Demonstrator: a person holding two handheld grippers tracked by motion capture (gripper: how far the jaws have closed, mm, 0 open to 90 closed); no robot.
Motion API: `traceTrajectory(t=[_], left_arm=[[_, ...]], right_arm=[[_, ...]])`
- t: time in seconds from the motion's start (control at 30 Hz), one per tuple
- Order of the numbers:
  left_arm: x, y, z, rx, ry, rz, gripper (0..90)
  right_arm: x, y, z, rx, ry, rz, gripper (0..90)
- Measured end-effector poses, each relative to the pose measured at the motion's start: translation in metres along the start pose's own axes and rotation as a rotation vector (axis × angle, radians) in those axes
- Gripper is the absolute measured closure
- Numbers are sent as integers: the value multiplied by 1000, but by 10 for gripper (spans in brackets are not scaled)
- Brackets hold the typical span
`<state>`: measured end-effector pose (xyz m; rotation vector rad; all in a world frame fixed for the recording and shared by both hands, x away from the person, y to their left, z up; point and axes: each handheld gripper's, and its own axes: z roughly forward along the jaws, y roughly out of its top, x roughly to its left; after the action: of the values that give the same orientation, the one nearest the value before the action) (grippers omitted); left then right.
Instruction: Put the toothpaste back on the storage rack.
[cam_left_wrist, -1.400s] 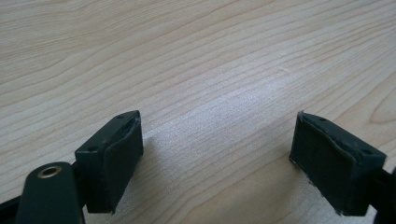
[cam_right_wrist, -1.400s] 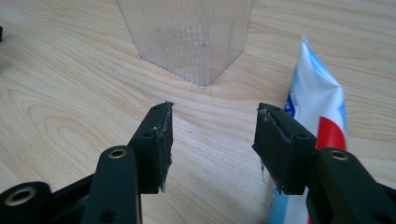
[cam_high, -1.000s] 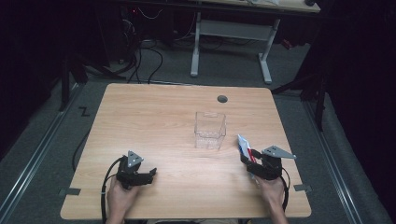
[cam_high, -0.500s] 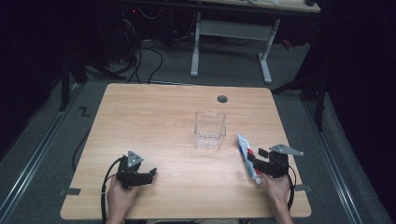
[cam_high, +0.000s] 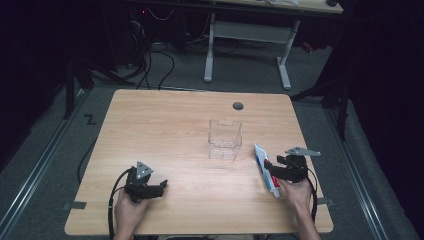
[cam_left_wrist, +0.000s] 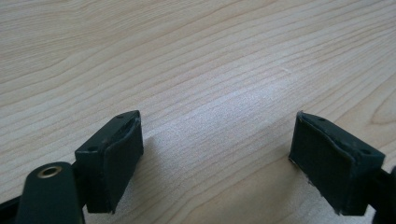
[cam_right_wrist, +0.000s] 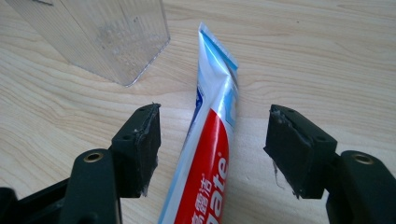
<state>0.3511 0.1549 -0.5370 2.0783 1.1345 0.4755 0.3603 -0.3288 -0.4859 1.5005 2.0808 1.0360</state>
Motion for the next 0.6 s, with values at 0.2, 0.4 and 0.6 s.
traceTrajectory(t=[0.2,0.4,0.6], left_arm=[[0,0,0,-2,0,-1,173],[0,0,0,-2,0,-1,173],[0,0,0,-2,0,-1,173]], right_arm=[[5,9,11,57,8,-24,374],[10,13,22,118,-15,-48,401],[12,15,31,158,-31,-62,416]])
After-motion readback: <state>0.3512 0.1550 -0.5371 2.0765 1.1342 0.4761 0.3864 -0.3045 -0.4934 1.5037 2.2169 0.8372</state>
